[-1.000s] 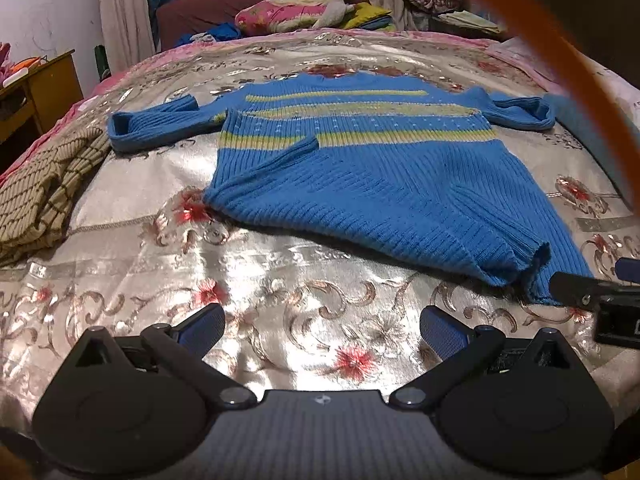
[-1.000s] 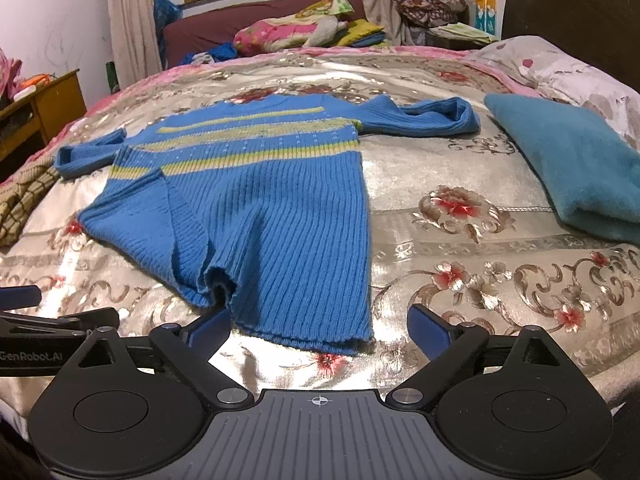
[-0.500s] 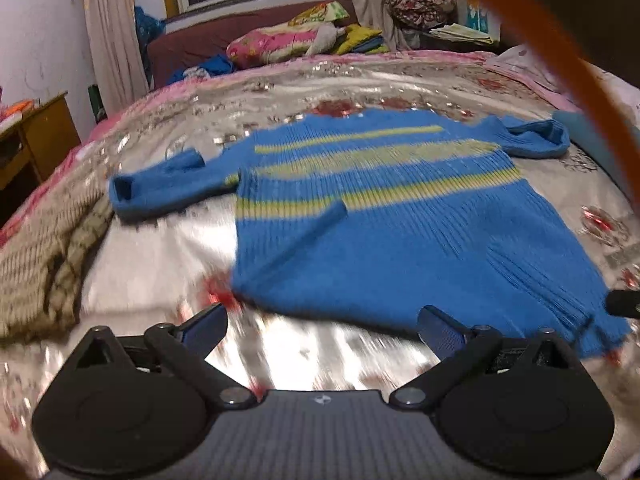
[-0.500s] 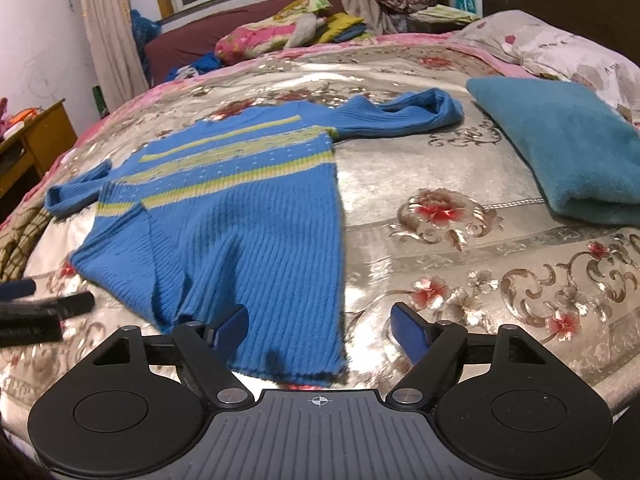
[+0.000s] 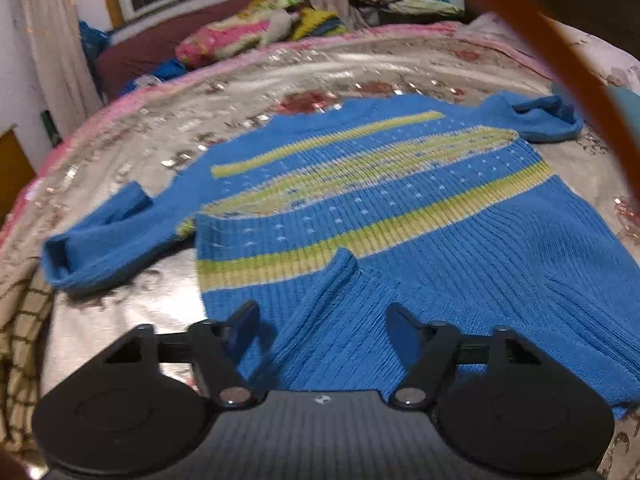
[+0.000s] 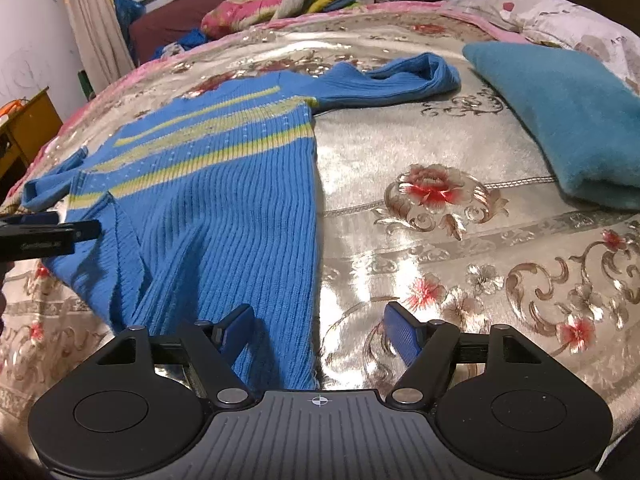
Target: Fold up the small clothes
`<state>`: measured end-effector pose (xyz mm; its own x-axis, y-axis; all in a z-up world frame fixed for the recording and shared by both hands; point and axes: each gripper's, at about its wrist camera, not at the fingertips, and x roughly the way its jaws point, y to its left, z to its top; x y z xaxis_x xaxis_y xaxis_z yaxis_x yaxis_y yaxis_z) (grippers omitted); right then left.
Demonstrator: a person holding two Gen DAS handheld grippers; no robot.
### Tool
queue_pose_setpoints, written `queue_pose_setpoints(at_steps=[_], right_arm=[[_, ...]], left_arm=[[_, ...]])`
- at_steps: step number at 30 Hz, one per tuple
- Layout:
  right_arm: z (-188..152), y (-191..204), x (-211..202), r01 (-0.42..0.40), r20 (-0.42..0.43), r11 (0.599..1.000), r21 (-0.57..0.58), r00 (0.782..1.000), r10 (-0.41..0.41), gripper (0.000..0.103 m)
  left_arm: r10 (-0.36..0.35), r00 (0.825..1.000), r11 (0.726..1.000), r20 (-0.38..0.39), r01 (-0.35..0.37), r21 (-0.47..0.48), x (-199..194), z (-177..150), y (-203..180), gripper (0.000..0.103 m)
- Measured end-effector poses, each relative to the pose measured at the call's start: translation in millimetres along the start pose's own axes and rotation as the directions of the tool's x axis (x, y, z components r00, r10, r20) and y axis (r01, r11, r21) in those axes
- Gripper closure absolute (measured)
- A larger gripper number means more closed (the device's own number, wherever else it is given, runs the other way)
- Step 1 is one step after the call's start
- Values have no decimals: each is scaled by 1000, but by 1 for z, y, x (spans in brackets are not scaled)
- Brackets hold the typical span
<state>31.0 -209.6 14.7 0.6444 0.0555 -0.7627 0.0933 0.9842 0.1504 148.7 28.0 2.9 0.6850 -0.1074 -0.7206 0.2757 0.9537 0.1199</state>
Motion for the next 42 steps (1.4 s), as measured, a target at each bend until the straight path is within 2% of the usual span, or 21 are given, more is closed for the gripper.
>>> queue_pose_setpoints(at_steps=[2,5,7,8,10,11,13,17,19,25,31,33,34,36,40,42], right_arm=[[2,0,1,-4,-6,1000,-4,1000,4,31],[5,-2,2,-12,-17,1000,-3,1000,12,31],[6,-2,2,-15,-24,1000,-3,1000,15,34],[7,-3,2,-17,-27,1000,-4,999,17,36],[8,-4,1,-30,-35,1000,0,999,30,46],[9,-5,1,-39,-40,999,4,998,39,49],[9,-6,1,-54,-52,999,3,997,54,65],[10,-8,0,-61,-66,998,-7,996,61,82],[12,-13,-2,-78,-76,997,6,994,78,96],[20,-28,-11,-15,-53,1000,-22,999,13,103],[29,-50,-18,65,-46,997,-29,997,-67,103],[29,-53,-20,51,-52,999,-18,997,-52,101],[28,-54,-21,34,-60,999,-9,998,-35,96],[26,-53,-20,3,-74,1000,17,997,-1,93],[24,-49,-17,-41,-87,998,52,995,45,92],[24,-48,-16,-62,-91,996,61,994,67,86]], left_arm=[[-42,999,999,-9,42,-10,3,1,4,45],[-97,995,995,-17,97,-39,2,1,11,63],[-123,992,991,-25,121,-53,0,1,14,84],[-131,991,990,-27,129,-53,-2,0,14,86],[-139,990,989,-29,137,-47,-7,-1,14,89],[-144,989,988,-32,143,-51,-10,-2,14,90],[-160,986,985,-37,158,-70,-17,-6,18,90],[-178,983,978,-40,172,-114,-32,-16,29,90],[-191,981,972,-39,184,-146,-42,-23,36,90],[-194,979,965,-56,180,-192,-70,-51,47,91],[-206,975,958,-85,184,-220,-91,-78,49,91],[-192,976,961,-103,166,-219,-97,-86,51,90],[-185,976,962,-111,157,-222,-100,-88,53,90],[-175,978,959,-116,143,-243,-105,-93,58,90],[-164,983,946,-84,133,-295,-116,-93,66,89],[-163,985,942,-63,136,-308,-120,-91,67,88]])
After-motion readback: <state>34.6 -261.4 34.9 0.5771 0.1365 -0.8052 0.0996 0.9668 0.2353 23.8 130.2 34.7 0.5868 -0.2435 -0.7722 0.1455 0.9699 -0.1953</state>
